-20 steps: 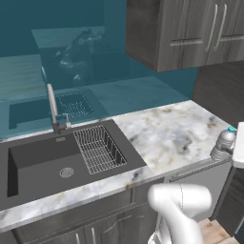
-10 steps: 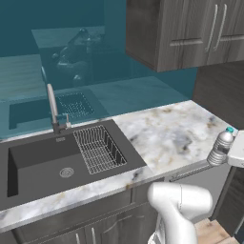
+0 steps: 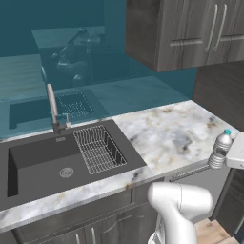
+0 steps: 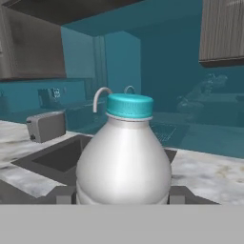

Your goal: Take the bottled waters from the counter and place them in the freezer to freeze. Close the freezer door after placing the bottles.

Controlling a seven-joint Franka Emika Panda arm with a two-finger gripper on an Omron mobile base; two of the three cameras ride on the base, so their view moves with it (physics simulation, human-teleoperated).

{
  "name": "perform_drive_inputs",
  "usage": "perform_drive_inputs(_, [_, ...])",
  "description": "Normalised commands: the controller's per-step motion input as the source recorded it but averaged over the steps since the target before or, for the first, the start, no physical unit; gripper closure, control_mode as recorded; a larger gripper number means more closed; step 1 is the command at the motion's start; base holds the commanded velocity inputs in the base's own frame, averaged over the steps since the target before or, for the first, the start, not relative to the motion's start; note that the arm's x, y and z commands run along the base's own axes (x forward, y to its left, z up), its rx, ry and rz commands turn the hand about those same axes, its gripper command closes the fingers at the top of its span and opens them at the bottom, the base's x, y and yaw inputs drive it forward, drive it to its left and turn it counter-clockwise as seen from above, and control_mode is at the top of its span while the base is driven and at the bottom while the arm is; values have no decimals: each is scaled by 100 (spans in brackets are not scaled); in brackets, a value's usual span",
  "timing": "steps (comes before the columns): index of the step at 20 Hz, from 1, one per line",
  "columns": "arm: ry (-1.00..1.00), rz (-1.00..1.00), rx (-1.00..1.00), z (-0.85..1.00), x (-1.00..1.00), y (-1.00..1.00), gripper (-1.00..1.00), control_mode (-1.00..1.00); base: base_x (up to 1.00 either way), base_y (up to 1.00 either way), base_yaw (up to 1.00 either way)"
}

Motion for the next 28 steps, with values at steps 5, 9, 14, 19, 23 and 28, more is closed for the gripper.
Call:
perform_drive_inputs(5, [0,0,0,0,0,0,100,-100,0,0,0])
perform_drive_inputs(9, [0,0,0,0,0,0,100,-100,0,0,0])
perform_drive_inputs(14, [0,0,0,0,-7,0,100,100,-11,-2,-1])
perform_drive_inputs(19, [0,0,0,0,0,0,100,100,-45,0,-11])
perform_drive_inputs(23, [0,0,0,0,0,0,100,100,-59,-31,-28])
perform_drive_inputs(28, [0,0,0,0,0,0,100,100,-55,-53,-45])
